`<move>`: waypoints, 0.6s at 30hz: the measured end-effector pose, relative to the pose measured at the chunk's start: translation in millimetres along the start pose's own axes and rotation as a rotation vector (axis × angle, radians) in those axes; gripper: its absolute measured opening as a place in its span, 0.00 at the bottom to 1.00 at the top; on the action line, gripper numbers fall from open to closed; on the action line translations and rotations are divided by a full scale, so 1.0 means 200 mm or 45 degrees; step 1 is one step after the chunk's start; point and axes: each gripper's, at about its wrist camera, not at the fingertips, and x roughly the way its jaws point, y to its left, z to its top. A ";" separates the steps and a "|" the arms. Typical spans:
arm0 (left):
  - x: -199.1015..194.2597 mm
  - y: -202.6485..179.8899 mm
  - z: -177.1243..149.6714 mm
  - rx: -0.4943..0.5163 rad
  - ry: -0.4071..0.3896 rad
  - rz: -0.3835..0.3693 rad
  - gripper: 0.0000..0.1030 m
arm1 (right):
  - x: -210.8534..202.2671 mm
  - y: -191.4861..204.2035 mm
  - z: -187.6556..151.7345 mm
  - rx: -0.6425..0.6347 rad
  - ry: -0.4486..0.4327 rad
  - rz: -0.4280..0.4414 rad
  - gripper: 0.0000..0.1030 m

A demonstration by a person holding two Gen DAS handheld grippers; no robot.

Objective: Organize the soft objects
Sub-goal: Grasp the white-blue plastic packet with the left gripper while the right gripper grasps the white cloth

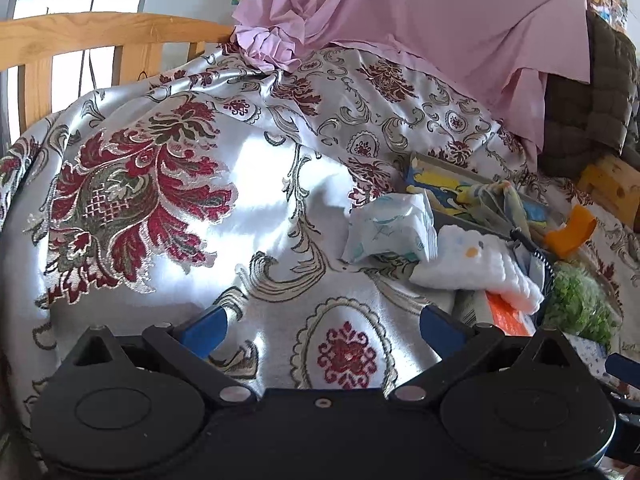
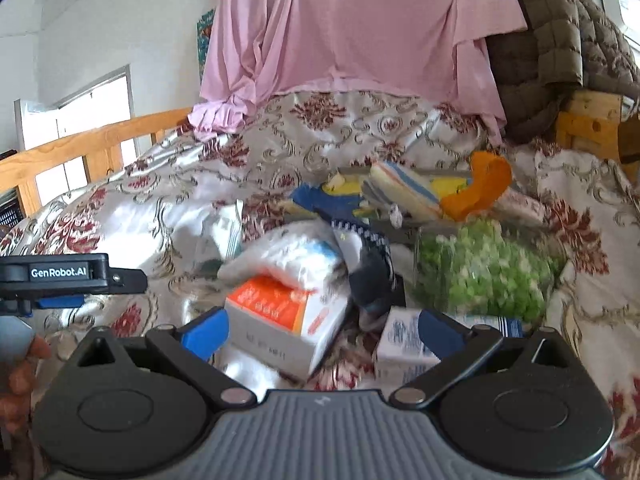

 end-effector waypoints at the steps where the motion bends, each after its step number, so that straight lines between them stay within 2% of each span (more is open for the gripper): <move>1: 0.01 -0.01 0.01 -0.005 0.001 -0.007 0.99 | 0.03 0.00 0.02 0.003 -0.011 0.008 1.00; 9: 0.19 -0.11 0.21 0.015 -0.027 -0.139 0.99 | 0.19 0.06 0.12 -0.084 -0.048 0.087 0.99; 14: 0.39 -0.16 0.33 0.042 0.056 -0.240 0.99 | 0.25 0.12 0.12 -0.206 -0.051 0.162 0.99; 18: 0.52 -0.13 0.35 -0.017 0.105 -0.290 0.99 | 0.30 0.17 0.12 -0.271 -0.046 0.198 0.98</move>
